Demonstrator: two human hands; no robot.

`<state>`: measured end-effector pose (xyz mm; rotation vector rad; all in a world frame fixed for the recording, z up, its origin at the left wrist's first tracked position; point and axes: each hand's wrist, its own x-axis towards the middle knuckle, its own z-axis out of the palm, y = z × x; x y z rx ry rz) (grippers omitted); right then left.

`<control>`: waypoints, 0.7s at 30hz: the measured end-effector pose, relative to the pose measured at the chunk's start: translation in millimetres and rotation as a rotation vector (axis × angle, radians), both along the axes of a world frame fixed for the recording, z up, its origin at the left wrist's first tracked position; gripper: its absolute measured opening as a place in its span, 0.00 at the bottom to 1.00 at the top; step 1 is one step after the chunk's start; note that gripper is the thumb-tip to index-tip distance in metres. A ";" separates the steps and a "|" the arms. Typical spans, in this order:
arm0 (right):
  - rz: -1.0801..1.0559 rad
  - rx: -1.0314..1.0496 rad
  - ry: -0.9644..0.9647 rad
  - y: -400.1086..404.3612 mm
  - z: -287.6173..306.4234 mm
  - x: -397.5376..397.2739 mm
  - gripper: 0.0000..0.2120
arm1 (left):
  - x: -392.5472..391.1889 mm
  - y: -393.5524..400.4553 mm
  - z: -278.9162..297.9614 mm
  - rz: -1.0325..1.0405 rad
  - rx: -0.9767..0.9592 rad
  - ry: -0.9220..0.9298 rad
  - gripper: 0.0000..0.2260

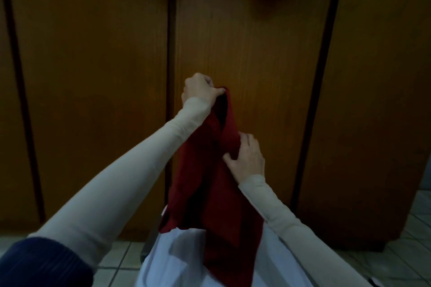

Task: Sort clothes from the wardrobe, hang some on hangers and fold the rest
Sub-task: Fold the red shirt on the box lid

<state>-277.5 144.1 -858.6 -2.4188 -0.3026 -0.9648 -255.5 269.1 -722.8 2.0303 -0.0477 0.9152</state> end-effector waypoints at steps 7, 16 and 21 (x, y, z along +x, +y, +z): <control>0.307 0.306 0.010 -4.6 -4.9 -1.7 0.16 | -2.7 12.7 -10.2 0.006 -0.117 0.137 0.18; -0.181 0.009 0.101 -2.9 -2.0 -2.8 0.10 | -4.4 3.3 -31.1 -0.031 0.087 0.192 0.19; -0.291 -0.094 0.118 -37.2 -6.4 9.1 0.10 | -4.1 42.6 -32.2 -0.093 0.296 0.337 0.09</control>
